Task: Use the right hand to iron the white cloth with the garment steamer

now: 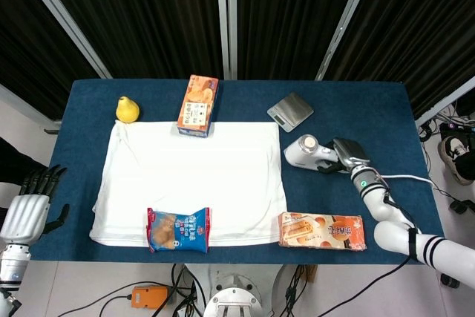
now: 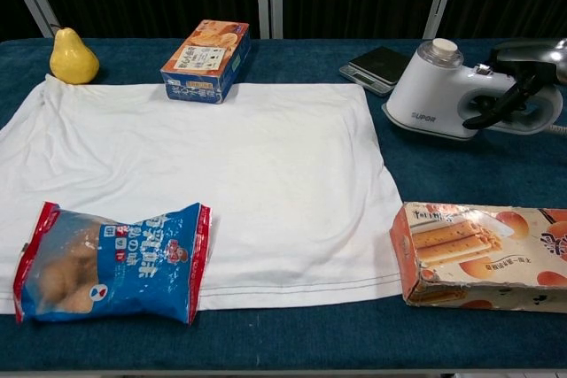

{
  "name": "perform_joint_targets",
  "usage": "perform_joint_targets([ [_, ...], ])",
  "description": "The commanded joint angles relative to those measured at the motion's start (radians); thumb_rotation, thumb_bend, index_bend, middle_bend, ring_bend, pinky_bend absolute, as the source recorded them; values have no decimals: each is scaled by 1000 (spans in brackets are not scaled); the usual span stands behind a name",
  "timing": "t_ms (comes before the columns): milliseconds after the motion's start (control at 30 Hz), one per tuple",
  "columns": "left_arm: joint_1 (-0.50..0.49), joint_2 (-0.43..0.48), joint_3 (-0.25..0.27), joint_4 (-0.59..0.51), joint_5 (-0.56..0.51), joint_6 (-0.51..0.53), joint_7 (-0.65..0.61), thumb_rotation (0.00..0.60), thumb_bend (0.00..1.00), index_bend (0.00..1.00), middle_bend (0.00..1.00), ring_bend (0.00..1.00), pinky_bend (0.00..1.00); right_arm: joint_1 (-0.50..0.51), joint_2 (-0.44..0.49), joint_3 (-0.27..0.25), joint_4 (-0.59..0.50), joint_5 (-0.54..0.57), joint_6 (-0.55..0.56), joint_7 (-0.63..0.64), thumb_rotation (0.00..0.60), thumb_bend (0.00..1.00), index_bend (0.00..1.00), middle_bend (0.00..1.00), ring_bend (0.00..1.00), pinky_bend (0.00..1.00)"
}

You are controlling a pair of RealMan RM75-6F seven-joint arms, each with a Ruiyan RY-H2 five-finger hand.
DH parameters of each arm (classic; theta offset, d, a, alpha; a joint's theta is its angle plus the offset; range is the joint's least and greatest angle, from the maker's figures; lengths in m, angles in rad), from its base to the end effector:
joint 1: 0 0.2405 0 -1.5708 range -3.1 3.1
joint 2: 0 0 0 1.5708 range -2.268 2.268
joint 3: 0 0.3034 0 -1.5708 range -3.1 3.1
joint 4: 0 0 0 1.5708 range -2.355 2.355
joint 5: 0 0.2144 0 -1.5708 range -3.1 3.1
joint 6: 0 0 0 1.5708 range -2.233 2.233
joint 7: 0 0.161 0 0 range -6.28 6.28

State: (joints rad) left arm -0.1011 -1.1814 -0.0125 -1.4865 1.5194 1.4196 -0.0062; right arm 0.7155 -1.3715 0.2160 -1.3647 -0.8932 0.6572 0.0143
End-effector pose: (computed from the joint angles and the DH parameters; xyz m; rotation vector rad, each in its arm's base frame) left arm -0.3777 0.2010 0.1489 -1.4766 -0.9165 -0.8176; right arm -0.2710 -0.4262 0.0342 1.5856 -1.4496 0.7896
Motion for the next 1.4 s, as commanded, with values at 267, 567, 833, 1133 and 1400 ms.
perform_joint_targets([
  [267, -183, -2, -6, -77, 118, -186, 65, 600, 488, 109, 84, 1, 0, 1, 134, 10, -98, -205, 9, 36, 600, 413, 1000, 892, 918, 647],
  [567, -361, -114, -48, -49, 30, -449, 100, 563, 562, 114, 91, 1, 0, 52, 282, 27, -293, -111, 19, -87, 600, 413, 1000, 892, 918, 650],
  [833, -409, -181, -52, 7, -138, -579, 197, 199, 580, 113, 65, 0, 0, 112, 249, 1, -320, -22, 16, -163, 600, 413, 1000, 892, 920, 650],
  [1133, -405, -219, -25, 36, -196, -579, 200, 149, 579, 113, 57, 0, 0, 195, 74, -58, -269, 12, 6, -252, 600, 412, 1000, 893, 922, 652],
  [1400, -414, -231, -14, 41, -207, -580, 192, 140, 579, 113, 57, 0, 0, 281, -54, -90, -222, 86, 25, -362, 600, 413, 1000, 893, 922, 654],
])
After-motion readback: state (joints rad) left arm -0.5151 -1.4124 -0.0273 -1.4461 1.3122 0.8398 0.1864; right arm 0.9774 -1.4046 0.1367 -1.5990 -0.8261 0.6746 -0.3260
